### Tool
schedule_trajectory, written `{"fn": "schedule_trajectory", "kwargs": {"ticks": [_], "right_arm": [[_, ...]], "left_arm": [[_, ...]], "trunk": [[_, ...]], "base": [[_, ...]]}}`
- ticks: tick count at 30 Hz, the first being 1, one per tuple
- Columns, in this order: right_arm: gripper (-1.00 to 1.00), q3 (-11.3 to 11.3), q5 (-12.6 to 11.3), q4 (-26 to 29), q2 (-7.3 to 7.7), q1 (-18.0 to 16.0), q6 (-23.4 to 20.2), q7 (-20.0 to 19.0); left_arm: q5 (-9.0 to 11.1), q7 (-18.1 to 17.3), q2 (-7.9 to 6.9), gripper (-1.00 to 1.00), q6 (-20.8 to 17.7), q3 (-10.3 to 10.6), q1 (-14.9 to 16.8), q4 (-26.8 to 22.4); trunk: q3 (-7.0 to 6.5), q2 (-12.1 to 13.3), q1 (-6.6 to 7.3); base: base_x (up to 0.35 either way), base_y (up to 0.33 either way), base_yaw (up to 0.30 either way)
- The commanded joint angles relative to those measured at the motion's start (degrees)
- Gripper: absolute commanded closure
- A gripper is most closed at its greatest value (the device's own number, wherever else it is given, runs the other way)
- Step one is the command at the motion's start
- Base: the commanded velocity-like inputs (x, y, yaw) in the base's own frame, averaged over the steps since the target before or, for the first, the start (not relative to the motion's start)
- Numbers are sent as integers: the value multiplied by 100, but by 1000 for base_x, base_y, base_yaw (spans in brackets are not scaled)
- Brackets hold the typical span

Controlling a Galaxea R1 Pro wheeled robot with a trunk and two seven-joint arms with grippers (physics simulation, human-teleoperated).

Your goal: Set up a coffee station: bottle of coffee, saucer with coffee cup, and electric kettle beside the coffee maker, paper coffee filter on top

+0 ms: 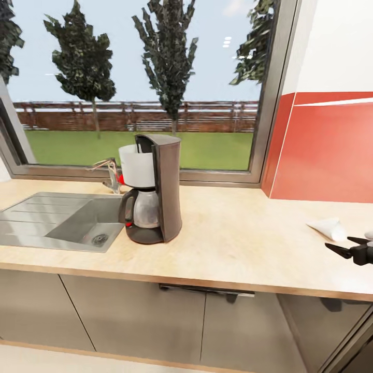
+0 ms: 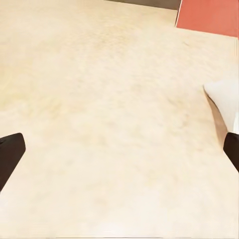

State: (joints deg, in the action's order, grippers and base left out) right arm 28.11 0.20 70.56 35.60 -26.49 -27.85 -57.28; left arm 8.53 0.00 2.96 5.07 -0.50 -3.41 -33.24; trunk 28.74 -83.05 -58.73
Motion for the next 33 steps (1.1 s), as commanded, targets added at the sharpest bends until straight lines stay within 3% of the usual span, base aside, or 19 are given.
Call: {"fn": "schedule_trajectory", "kwargs": {"ticks": [1,5,7,10,33], "right_arm": [[-100,8,0,-34,-1,-5,-36,-21],[-100,9,3,-227,3,-5,189,-10],[-100,12,0,-339,4,-5,634,-16],[-100,17,-2,-394,7,-5,830,-6],[-100,35,-2,-462,8,-5,909,229]], "left_arm": [[43,0,2,-100,5,-4,-2,-7],[43,0,2,-100,3,-3,-2,-7],[43,0,2,-100,3,-8,-2,-7],[43,0,2,-100,8,-10,-2,-7],[43,0,2,-100,9,-11,-2,-11]], "trunk": [[5,-3,0],[5,-3,0],[5,-3,0],[5,-3,0],[5,-3,0]], "base": [[0,0,21],[39,-5,10],[79,-38,3],[30,-13,1],[48,-35,0]]}}
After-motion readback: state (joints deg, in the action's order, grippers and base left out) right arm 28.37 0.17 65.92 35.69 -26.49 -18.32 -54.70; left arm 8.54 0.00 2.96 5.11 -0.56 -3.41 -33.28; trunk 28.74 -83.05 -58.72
